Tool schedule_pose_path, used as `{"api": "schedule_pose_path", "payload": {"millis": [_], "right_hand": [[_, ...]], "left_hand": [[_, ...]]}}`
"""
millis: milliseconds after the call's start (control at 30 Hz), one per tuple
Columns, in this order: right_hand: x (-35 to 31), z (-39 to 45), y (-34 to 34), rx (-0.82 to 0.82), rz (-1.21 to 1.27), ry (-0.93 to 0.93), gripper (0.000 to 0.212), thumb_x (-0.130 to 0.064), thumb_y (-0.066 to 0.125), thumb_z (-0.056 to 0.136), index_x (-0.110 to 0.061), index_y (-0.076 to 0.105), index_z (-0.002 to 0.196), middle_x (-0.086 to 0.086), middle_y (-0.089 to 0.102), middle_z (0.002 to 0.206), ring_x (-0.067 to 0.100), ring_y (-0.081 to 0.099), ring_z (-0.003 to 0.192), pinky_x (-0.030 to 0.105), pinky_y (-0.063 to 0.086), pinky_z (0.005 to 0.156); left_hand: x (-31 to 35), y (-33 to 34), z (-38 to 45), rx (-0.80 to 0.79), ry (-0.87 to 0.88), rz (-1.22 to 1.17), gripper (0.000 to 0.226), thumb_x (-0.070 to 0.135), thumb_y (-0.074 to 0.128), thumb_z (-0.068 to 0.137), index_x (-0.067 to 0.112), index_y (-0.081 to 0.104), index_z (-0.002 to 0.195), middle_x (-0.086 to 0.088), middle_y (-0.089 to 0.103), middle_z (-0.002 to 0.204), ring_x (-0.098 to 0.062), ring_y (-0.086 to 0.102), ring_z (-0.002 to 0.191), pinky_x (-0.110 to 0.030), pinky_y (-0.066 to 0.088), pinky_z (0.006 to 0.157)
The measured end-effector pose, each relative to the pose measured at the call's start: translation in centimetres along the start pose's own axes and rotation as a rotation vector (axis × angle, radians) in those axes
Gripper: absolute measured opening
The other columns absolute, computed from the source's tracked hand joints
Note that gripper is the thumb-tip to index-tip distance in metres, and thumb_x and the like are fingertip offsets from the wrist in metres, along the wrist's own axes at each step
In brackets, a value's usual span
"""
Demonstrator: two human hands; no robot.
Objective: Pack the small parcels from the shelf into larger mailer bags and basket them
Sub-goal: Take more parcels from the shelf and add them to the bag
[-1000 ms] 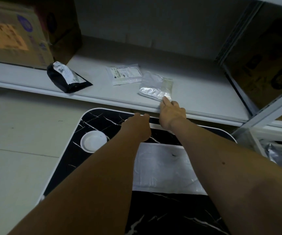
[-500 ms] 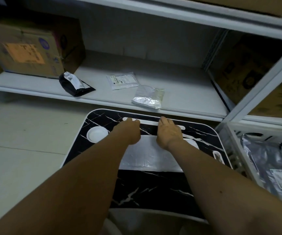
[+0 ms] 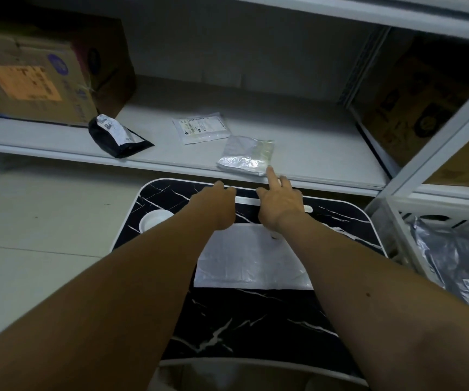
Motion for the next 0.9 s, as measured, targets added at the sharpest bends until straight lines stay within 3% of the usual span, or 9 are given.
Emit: {"api": "schedule_pose_path", "payload": {"millis": [233, 433, 567, 700, 900], "right_hand": [[0.3, 4.8, 0.5, -0.005, -0.088, -0.008, 0.055, -0.016, 0.058, 0.091, -0.036, 0.046, 0.141, 0.002, -0.023, 0.159, 0.041, -0.008, 0.147, 0.052, 0.02, 0.116], [0.1, 5.6, 0.6, 0.084, -0.013, -0.043, 0.067, -0.009, 0.057, 0.091, -0.015, 0.028, 0.151, 0.0, -0.01, 0.162, 0.028, 0.009, 0.147, 0.045, 0.03, 0.113], [0.0, 3.2, 1.2, 0.112, 0.017, -0.06, 0.077, -0.006, 0.052, 0.091, -0.004, 0.008, 0.154, 0.005, 0.0, 0.162, 0.026, 0.009, 0.148, 0.038, 0.025, 0.118], [0.3, -0.6, 1.6, 0.136, 0.06, -0.058, 0.066, -0.007, 0.041, 0.096, -0.001, 0.009, 0.153, 0.007, 0.006, 0.161, 0.026, 0.01, 0.148, 0.035, 0.02, 0.12], [0.1, -8.3, 2.1, 0.142, 0.125, -0.086, 0.067, -0.004, 0.042, 0.092, -0.002, 0.012, 0.153, 0.006, 0.012, 0.16, 0.025, 0.013, 0.147, 0.036, 0.022, 0.118]], "left_hand": [[0.1, 2.1, 2.3, 0.02, 0.053, -0.02, 0.054, 0.018, 0.053, 0.093, 0.012, 0.034, 0.143, -0.015, 0.035, 0.144, -0.034, 0.045, 0.125, -0.046, 0.044, 0.1], [0.2, 2.2, 1.9, 0.007, 0.046, -0.002, 0.054, 0.017, 0.05, 0.095, 0.011, 0.033, 0.145, -0.015, 0.03, 0.148, -0.034, 0.04, 0.131, -0.045, 0.042, 0.103], [0.6, 1.9, 0.3, -0.005, 0.025, 0.017, 0.053, 0.016, 0.047, 0.095, 0.011, 0.031, 0.145, -0.015, 0.025, 0.151, -0.034, 0.036, 0.134, -0.046, 0.04, 0.104], [1.2, 1.4, -2.0, -0.008, 0.006, 0.016, 0.054, 0.012, 0.045, 0.094, 0.012, 0.03, 0.146, -0.015, 0.019, 0.155, -0.035, 0.034, 0.135, -0.047, 0.04, 0.104], [1.5, 0.9, -6.6, -0.036, -0.037, -0.014, 0.052, 0.011, 0.044, 0.09, 0.013, 0.036, 0.142, -0.012, 0.034, 0.143, -0.035, 0.044, 0.125, -0.05, 0.042, 0.101]]}}
Point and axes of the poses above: each hand's wrist, its own z-axis towards the middle knuckle, its own y-axis out of the palm, x = y × z, the point moved 4 cm from there along z, towards the middle knuckle
